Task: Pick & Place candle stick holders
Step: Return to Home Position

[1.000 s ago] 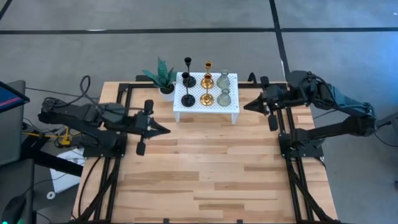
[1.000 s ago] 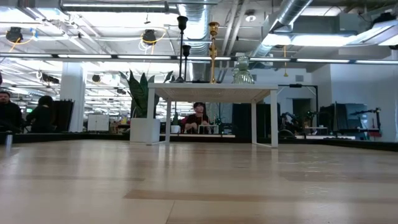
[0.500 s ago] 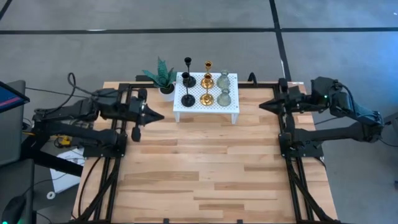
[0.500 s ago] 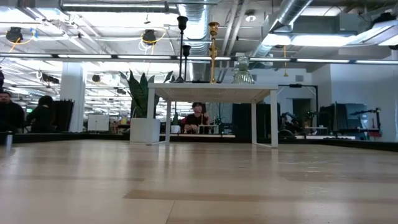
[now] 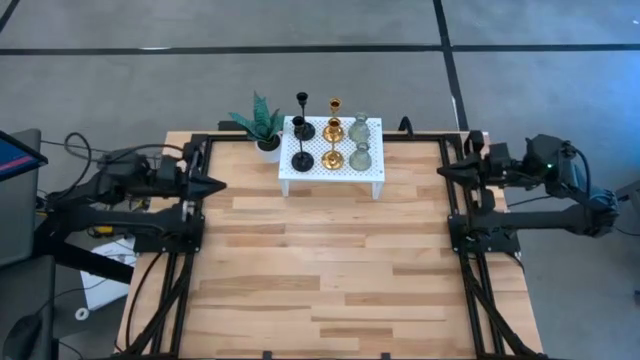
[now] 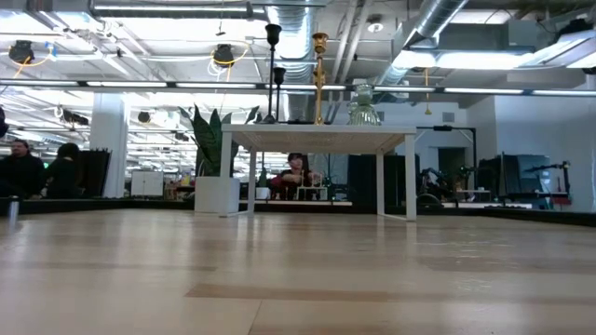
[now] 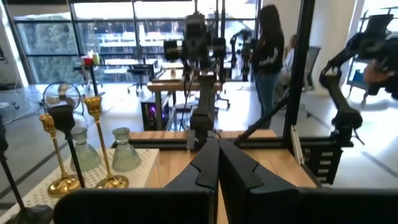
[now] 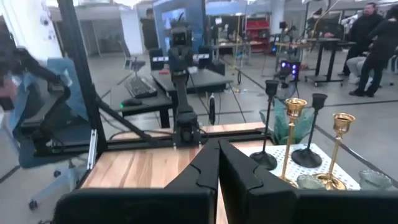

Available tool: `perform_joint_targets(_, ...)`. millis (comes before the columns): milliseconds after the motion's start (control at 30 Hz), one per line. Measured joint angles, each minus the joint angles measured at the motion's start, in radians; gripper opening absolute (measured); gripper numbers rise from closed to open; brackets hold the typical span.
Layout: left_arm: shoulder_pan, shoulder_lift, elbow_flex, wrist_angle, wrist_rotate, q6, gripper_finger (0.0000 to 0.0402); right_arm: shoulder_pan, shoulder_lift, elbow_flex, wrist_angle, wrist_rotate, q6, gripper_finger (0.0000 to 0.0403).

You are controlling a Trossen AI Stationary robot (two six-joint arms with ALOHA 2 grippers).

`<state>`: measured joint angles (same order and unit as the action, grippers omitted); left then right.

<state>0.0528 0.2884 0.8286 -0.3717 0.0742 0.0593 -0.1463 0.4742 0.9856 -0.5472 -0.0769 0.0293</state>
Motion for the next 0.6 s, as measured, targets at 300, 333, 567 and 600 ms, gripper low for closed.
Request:
perform_joint_targets(300,0.0,-0.106,-0.081,0.002,-0.003,-0.042,0.0005,0.0,-0.122,-0.142,0.129,0.0,0.009,0.0)
perform_joint_targets(333,0.0,-0.107,-0.091,-0.002,-0.003,-0.042,0.0005,0.0,-0.134,-0.158,0.14,0.0,0.009,0.0)
perform_joint_targets(567,0.0,-0.107,-0.174,0.016,-0.029,-0.061,0.0005,0.0,-0.198,-0.254,0.177,0.0,0.051,0.0)
perform_joint_targets(600,0.0,-0.107,-0.189,0.03,-0.029,-0.07,0.0005,0.0,-0.205,-0.27,0.195,0.0,0.056,0.0)
